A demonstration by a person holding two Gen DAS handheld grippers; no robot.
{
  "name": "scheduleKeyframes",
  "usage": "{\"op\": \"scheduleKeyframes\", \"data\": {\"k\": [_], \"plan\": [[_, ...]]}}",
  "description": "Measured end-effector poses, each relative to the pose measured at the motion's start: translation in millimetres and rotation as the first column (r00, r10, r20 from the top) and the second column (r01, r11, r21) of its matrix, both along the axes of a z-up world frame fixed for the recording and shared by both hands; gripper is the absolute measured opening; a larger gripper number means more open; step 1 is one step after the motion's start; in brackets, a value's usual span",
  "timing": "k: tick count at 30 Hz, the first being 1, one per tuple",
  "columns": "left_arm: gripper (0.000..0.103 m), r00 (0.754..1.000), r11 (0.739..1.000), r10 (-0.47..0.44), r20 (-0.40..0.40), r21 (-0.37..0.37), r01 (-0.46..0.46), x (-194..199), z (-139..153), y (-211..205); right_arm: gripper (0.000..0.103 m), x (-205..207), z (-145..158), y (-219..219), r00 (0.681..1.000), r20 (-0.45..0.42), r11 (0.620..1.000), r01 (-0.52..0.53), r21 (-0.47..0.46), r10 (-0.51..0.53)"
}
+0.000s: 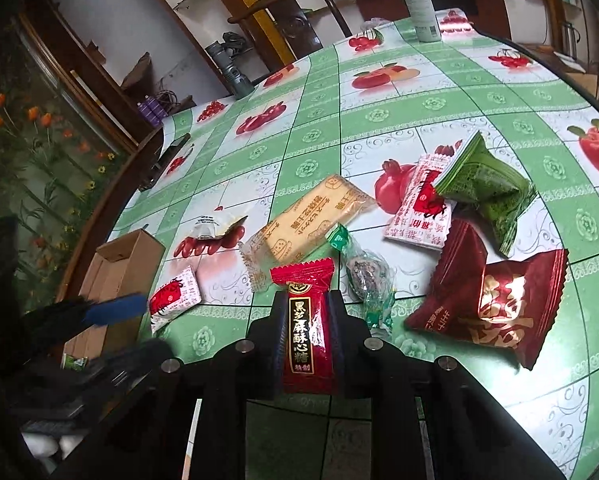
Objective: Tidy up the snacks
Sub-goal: 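Move both grippers back from the box to the snack pile, then grasp the white-and-red sachet with the left gripper while the right grasps the black-label red packet, then release the white-and-red sachet into the box with the left gripper while the right releases its red packet there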
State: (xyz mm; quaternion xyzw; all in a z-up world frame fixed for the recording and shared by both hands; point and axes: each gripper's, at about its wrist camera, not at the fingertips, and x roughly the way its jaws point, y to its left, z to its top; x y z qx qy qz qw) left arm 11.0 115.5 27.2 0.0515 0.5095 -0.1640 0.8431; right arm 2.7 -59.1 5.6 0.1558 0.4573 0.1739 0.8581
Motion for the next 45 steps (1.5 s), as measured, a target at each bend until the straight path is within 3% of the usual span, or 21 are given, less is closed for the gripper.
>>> {"op": "scheduleKeyframes", "data": {"k": [7, 8, 9, 10, 11, 16, 26, 30, 36, 39, 45], "plan": [[0.067, 1.000, 0.999, -0.003, -0.026, 0.045, 0.004, 7.9, -12.4, -6.3, 0.020, 0.6, -0.7, 0.9, 1.000, -0.025, 0.999, -0.010, 0.034, 0.011], [0.061, 1.000, 0.999, -0.014, -0.027, 0.052, 0.015, 6.5, -12.9, -8.9, 0.020, 0.3, -0.7, 1.3, 1.000, -0.027, 0.999, -0.011, 0.035, 0.012], [0.046, 1.000, 0.997, -0.014, -0.026, 0.070, 0.016, 5.4, -14.1, -11.2, 0.020, 0.1, -0.9, 1.6, 1.000, -0.026, 0.999, -0.011, 0.034, 0.011], [0.038, 1.000, 0.996, -0.020, -0.005, 0.091, 0.020, 3.5, -13.1, -13.5, 0.020, -0.1, -0.8, 2.1, 1.000, -0.024, 0.999, -0.010, 0.031, 0.011], [0.021, 1.000, 0.996, -0.025, -0.005, 0.086, 0.026, 1.1, -12.0, -14.4, 0.020, -0.5, -0.8, 2.4, 1.000, -0.022, 1.000, -0.010, 0.029, 0.010], [0.021, 0.999, 0.997, 0.025, 0.027, 0.079, -0.027, -4.6, -6.1, -10.7, 0.020, -1.6, -0.4, 3.1, 1.000, -0.009, 1.000, -0.009, 0.022, 0.009], [0.021, 0.987, 0.987, 0.100, 0.125, -0.139, -0.083, -66.3, 44.2, 24.1, 0.020, -4.0, 2.0, 3.5, 0.999, 0.019, 0.997, -0.028, 0.068, 0.027], [0.021, 0.970, 0.962, 0.192, 0.147, -0.225, -0.156, -94.5, 61.0, 68.1, 0.020, -8.2, 4.3, 5.6, 0.998, 0.050, 0.998, -0.029, 0.056, 0.026], [0.021, 0.914, 0.905, 0.380, 0.140, -0.262, -0.336, -111.7, 63.0, 151.8, 0.020, -26.6, 35.5, 16.5, 0.994, 0.092, 0.997, -0.059, 0.044, 0.054], [0.021, 0.884, 0.863, 0.455, 0.104, -0.296, -0.409, -110.2, 51.7, 186.1, 0.020, -36.1, 64.9, 42.8, 0.986, 0.108, 0.990, -0.136, 0.044, 0.131], [0.021, 0.846, 0.815, 0.529, 0.070, -0.317, -0.484, -101.5, 36.2, 217.3, 0.019, -41.7, 95.6, 132.2, 0.947, 0.088, 0.950, -0.311, -0.006, 0.310]]}}
